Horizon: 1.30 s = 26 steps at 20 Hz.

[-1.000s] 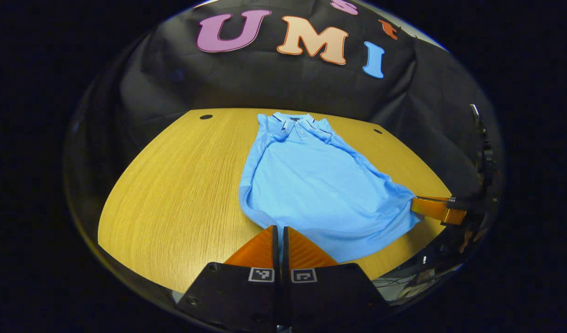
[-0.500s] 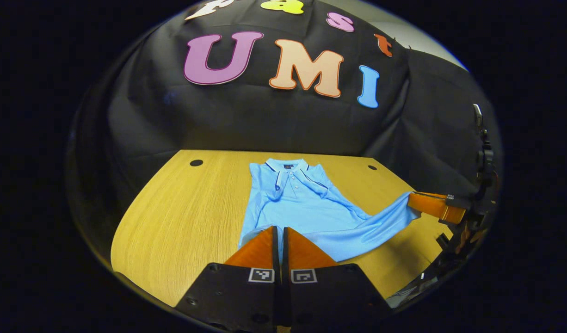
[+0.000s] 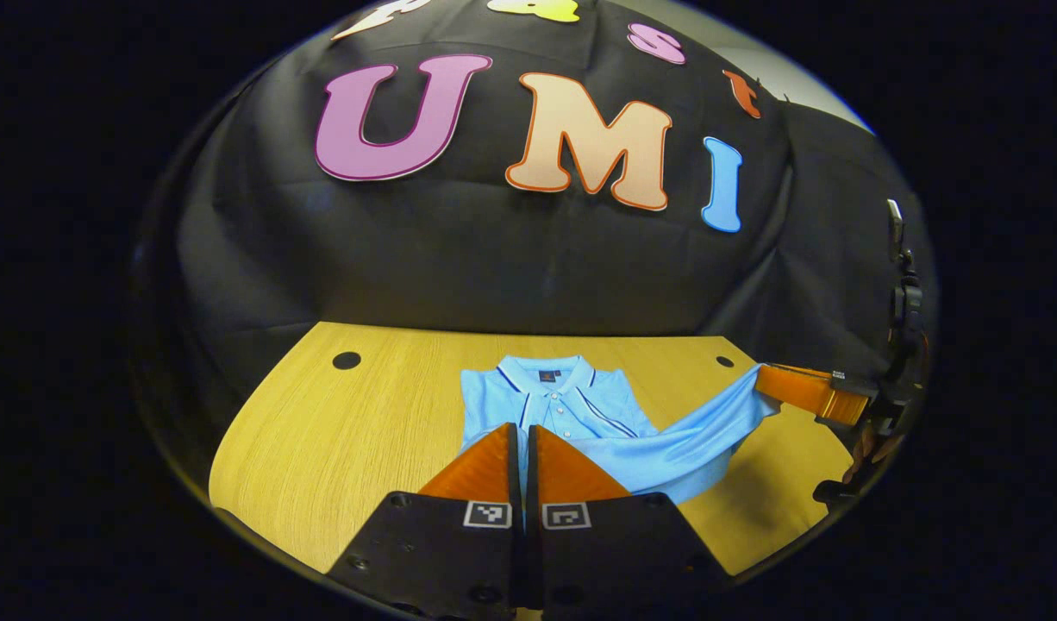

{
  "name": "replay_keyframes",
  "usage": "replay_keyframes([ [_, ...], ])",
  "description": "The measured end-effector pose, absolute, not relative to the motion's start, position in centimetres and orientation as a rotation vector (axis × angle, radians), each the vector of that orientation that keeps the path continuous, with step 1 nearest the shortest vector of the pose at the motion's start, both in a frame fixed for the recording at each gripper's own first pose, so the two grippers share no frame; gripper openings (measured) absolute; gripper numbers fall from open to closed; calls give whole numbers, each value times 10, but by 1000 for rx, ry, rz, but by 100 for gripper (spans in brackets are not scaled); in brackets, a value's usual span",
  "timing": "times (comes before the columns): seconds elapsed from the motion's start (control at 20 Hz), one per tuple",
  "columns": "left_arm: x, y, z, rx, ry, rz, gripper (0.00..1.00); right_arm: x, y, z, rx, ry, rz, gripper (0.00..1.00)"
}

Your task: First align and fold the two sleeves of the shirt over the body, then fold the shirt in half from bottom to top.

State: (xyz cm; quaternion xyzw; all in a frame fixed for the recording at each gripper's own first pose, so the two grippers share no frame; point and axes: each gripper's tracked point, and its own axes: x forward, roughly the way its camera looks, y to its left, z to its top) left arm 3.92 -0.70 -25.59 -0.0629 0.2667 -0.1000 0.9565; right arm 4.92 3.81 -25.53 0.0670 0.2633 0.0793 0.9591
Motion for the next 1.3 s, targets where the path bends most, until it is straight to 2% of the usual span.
replay_keyframes([
  [0.45,156,-1,-300,-94,549,-145,0,159,37,-320,131,545,163,2],
  [0.8,180,12,-363,-18,629,-61,0,177,17,-411,125,698,92,3],
  [0.85,181,14,-359,-25,618,-47,0,177,15,-402,125,678,95,8],
  [0.9,181,13,-354,-44,604,-40,3,180,13,-389,118,638,100,22],
  [0.95,175,15,-340,-59,585,-29,8,180,14,-375,110,604,104,40],
  [1.05,166,23,-311,-58,545,-5,53,171,13,-333,86,531,103,78],
  [1.1,159,28,-289,-56,511,0,76,163,13,-306,77,481,102,86],
  [1.15,151,32,-267,-51,470,8,99,153,13,-280,67,435,96,99],
  [1.2,143,33,-241,-54,429,5,94,139,16,-253,63,395,98,98],
  [1.3,109,39,-195,-39,358,-1,95,104,22,-202,70,322,93,98],
])
